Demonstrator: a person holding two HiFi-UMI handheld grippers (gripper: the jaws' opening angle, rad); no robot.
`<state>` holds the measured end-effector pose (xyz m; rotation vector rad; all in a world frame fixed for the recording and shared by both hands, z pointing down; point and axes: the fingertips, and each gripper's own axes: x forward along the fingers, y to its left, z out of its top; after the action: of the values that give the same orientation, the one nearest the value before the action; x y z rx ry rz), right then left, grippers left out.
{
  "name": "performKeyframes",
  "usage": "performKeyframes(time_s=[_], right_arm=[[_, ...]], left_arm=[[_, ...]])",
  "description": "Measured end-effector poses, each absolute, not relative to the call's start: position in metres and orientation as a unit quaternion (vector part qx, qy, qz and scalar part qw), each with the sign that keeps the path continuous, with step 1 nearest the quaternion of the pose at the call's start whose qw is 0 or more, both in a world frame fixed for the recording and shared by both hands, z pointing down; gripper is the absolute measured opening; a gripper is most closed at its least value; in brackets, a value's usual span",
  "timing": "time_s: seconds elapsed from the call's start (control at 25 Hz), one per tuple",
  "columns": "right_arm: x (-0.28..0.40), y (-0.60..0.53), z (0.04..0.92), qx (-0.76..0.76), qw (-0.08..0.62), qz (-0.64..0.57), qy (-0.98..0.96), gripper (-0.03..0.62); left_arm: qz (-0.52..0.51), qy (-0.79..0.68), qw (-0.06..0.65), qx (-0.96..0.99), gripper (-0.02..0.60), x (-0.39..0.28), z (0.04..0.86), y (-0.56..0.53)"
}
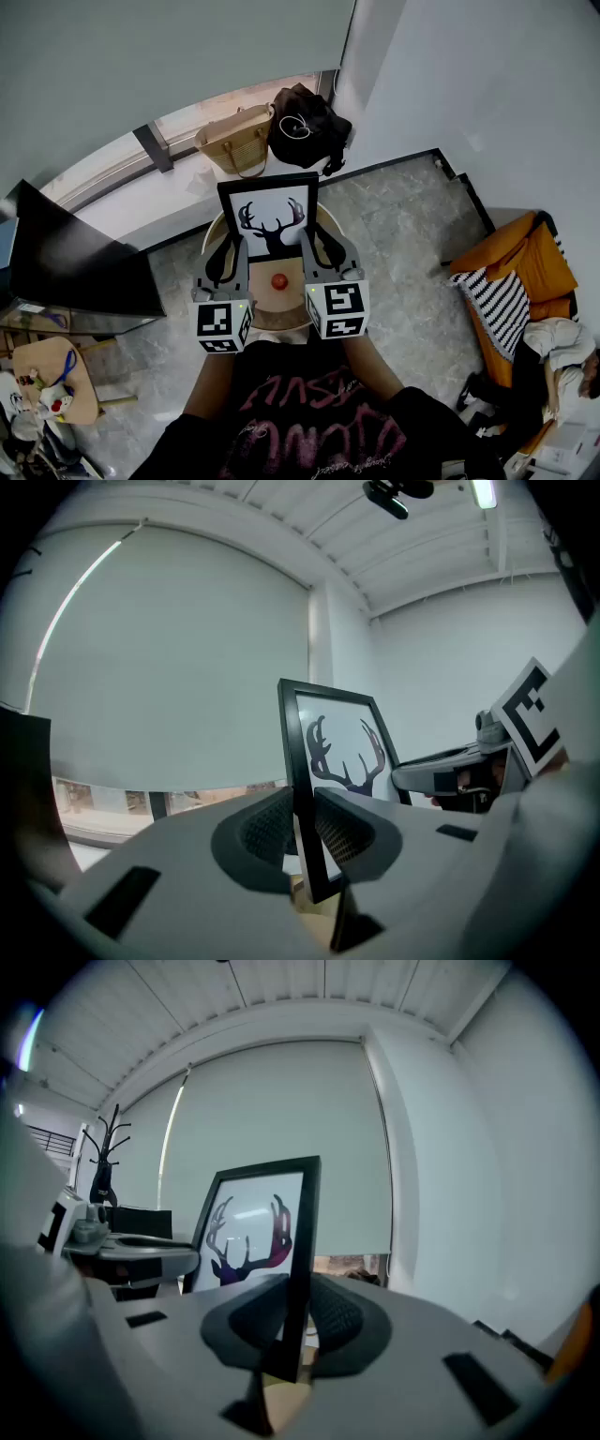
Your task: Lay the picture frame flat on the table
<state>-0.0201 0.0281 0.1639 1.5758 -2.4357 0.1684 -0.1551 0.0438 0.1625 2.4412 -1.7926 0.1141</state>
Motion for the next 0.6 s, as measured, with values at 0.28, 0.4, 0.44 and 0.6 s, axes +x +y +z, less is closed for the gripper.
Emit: performKeyframes(time_s=[0.28,0.4,0.44,0.6], right_arm=[[-0.0216,0.0249,0.1656,0.538,0.115,0.063,-0.832,0.081],[-0.0214,0.0246,0.1674,0.537,0.117,0.064,-0.833,0.081],[-0.0218,0.0248,0.1686,0.537,0.118,0.065,-0.833,0.081],[-0.0218,0.0255,0.1712,0.538,0.120,0.056,-0.832,0.081]], left_arm=[[0.039,-0.591,0.058,0.803,0.075,-0.1564,0.1610,0.0426],[0.042,-0.591,0.063,0.803,0.075,-0.1563,0.1642,0.0412],[0.043,-0.591,0.064,0.803,0.075,-0.1565,0.1657,0.0414],[0.045,-0.585,0.061,0.807,0.075,-0.1562,0.1680,0.0405]])
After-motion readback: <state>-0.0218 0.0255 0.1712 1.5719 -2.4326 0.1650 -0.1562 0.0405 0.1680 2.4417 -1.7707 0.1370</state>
